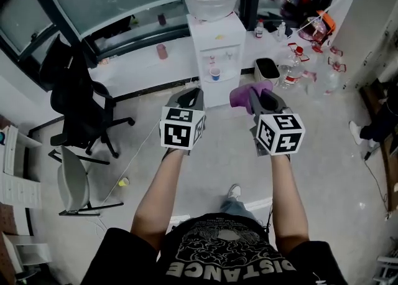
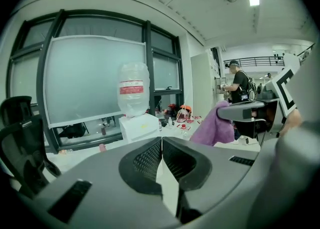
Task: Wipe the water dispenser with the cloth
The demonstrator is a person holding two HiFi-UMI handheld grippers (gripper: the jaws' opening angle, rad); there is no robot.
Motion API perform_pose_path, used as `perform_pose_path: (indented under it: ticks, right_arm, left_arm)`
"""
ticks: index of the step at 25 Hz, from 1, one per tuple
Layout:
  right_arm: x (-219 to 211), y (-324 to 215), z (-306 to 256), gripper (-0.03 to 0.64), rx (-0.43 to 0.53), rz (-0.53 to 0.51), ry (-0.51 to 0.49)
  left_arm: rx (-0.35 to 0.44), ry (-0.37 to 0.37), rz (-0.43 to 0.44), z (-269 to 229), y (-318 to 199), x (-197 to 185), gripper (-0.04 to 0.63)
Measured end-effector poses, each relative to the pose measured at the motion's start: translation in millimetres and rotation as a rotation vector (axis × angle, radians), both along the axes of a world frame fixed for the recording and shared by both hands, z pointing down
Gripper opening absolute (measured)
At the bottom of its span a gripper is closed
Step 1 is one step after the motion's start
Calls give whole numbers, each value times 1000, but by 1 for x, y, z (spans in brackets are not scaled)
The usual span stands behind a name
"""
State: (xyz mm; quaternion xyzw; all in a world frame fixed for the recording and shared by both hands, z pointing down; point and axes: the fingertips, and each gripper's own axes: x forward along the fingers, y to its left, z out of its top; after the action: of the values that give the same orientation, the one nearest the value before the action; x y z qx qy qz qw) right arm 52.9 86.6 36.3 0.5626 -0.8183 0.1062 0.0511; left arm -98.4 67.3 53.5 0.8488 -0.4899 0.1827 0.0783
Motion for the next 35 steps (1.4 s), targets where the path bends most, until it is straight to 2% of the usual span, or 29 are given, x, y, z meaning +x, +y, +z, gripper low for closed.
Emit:
perform_pose_path:
  ticks: [8, 15, 26, 35]
  right_arm:
    - [36, -71, 1, 32, -3, -65, -13]
    - [34, -107, 12, 32, -24, -131, -32]
    - [-26, -166, 30, 32, -42, -256, -34]
    - [-91, -252, 55, 32, -75, -291, -50]
  left_arm:
    - [-7, -12, -59, 0, -59, 35, 26]
    - [-18, -31, -105, 6, -85, 38, 26]
    - [-24, -62, -156, 21, -129, 9, 26]
    - [-59, -51, -174, 47, -204, -41, 26]
